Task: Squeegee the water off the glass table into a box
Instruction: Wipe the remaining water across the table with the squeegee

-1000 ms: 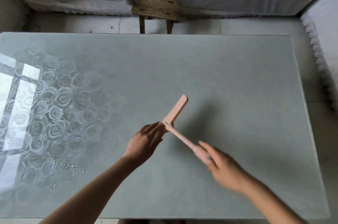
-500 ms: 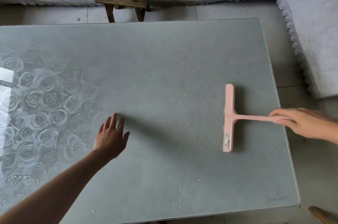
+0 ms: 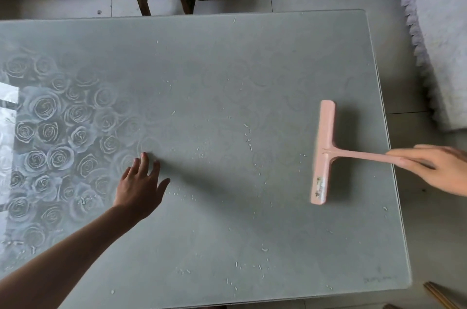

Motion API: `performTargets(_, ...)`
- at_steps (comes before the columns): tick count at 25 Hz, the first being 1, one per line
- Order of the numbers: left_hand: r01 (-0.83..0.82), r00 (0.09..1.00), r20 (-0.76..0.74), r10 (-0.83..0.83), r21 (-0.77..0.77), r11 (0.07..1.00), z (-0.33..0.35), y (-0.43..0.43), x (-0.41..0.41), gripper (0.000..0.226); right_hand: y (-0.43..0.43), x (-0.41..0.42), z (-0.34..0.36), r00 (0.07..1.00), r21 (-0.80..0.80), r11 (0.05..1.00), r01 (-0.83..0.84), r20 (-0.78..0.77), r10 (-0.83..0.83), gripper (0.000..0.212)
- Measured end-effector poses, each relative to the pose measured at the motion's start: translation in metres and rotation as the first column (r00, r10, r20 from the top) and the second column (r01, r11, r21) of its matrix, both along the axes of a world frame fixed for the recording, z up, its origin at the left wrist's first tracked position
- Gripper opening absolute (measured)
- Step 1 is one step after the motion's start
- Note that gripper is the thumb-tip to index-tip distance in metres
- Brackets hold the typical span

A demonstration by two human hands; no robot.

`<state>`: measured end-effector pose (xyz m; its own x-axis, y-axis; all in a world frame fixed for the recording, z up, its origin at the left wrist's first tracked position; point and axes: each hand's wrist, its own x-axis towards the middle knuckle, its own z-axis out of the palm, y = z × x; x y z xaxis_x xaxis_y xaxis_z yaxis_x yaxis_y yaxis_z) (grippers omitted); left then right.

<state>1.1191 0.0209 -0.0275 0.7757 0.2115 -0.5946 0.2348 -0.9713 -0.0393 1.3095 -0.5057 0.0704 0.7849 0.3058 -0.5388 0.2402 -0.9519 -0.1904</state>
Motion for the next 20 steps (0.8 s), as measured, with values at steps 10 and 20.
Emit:
performTargets(10,0.015,0.999,-0.048,-0.013,0.044,0.999,-0.004,-0.003,0.006,0.060,0.144,-0.013,-0.060,0.936,0.115,0.929,-0.352,0.051,0.348,0.030)
performTargets(20,0.045,0.999,-0.018,-0.045,-0.010,0.999,0.000,0.005,0.002,0.054,0.166,-0.008,-0.041,0.932,-0.069,0.931,-0.359,0.028,0.361,0.032)
